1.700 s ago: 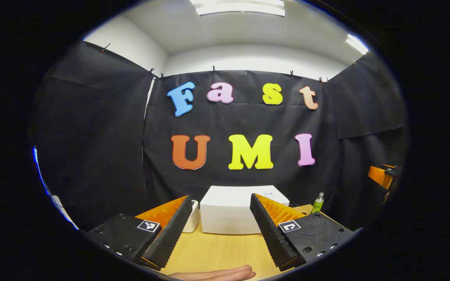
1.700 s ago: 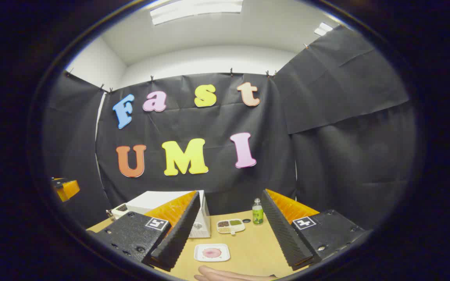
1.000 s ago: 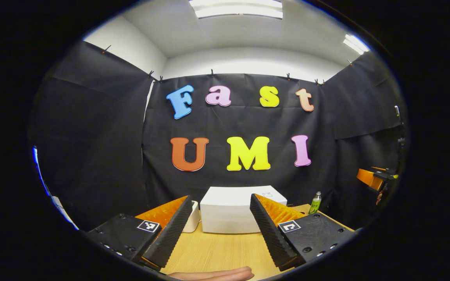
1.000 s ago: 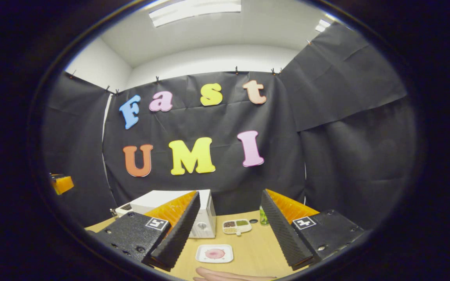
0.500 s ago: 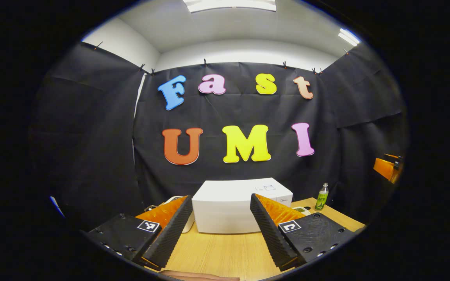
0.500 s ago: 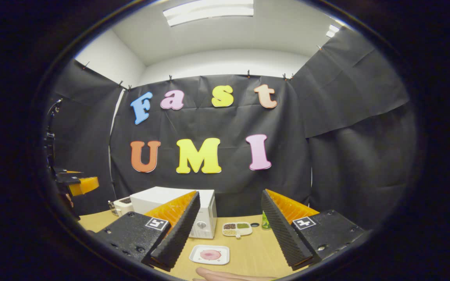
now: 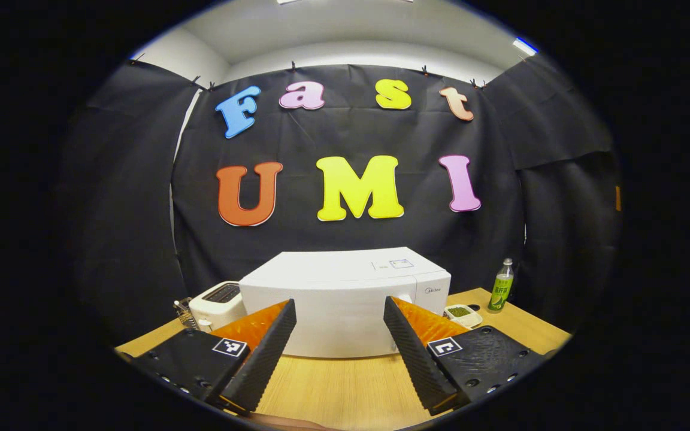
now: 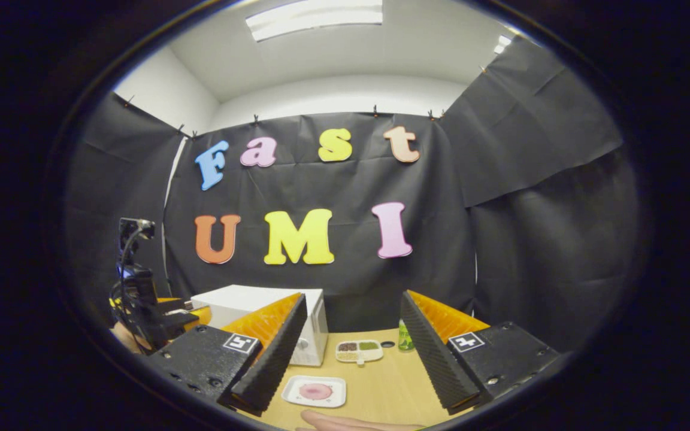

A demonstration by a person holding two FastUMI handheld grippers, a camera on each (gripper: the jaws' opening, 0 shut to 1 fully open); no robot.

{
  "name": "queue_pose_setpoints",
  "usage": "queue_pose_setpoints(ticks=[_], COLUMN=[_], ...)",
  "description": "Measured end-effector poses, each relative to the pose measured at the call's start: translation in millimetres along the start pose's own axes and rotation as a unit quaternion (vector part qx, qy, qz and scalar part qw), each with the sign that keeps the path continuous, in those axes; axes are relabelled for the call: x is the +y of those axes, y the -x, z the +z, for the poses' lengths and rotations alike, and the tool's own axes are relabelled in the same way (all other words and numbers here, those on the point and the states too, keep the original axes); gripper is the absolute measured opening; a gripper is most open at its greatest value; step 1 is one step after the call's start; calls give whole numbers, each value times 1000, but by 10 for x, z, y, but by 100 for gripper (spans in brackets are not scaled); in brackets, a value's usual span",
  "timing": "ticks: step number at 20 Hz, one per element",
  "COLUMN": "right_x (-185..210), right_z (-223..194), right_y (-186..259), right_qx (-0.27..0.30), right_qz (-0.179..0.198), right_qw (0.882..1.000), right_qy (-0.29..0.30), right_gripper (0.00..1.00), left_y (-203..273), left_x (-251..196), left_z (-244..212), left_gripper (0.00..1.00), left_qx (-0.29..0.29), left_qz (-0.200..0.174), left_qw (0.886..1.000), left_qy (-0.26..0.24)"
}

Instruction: Open the microwave oven with the left hand, put the food in, and close the microwave oven.

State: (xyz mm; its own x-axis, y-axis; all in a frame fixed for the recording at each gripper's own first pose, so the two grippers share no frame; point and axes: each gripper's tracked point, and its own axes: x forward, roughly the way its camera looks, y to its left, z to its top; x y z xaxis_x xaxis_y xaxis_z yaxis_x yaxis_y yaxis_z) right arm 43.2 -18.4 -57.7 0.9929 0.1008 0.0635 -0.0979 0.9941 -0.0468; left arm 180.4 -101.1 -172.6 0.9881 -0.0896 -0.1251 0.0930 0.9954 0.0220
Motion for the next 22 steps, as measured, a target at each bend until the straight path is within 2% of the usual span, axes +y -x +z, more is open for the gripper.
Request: queue_pose_setpoints(ticks=[4,5,6,8,9,10,12,13,14,15,16,17,18,21,22], right_x=[-55,-96,-141,-183,-203,-219,-249,-272,-301,-318,-334,-370,-419,-513,-541], right_z=[-48,-61,-86,-90,-89,-98,-116,-139,-170,-202,-249,-277,-317,-400,-425], right_y=[-79,-94,-112,-129,-133,-131,-124,-125,-131,-125,-125,-127,-126,-140,-151], right_qx=[2,5,6,8,8,8,10,12,15,20,25,28,32,40,41], right_qz=[-3,-6,-9,-12,-13,-13,-11,-12,-12,-10,-8,-10,-14,-22,-24], right_qw=[1000,1000,1000,1000,999,999,999,999,999,999,999,999,999,999,999], right_qy=[12,16,19,27,30,32,33,32,30,28,26,24,22,18,16], right_gripper=[91,100,91,91,100,91,92,100,91,91,91,91,91,91,100], left_y=[-489,-586,-679,-815,-883,-950,-1090,-1163,-1226,-1285,-1346,-1397,-1408,-1438,-1437], left_x=[-340,-409,-491,-642,-723,-782,-871,-896,-932,-972,-969,-936,-942,-934,-941], left_z=[-357,-425,-502,-632,-685,-736,-840,-897,-974,-1015,-1038,-1070,-1100,-1070,-1087], left_gripper=[81,68,77,78,78,78,78,78,68,77,77,55,45,43,43], left_qx=[25,29,32,35,37,38,39,43,49,52,50,49,51,33,34], left_qz=[-27,-33,-41,-56,-62,-67,-66,-62,-60,-61,-55,-43,-37,-23,-17], left_qw=[999,999,998,998,997,997,997,997,997,997,997,998,998,999,999], left_qy=[19,18,18,19,19,16,1,-1,0,2,0,-5,-4,-6,-4])
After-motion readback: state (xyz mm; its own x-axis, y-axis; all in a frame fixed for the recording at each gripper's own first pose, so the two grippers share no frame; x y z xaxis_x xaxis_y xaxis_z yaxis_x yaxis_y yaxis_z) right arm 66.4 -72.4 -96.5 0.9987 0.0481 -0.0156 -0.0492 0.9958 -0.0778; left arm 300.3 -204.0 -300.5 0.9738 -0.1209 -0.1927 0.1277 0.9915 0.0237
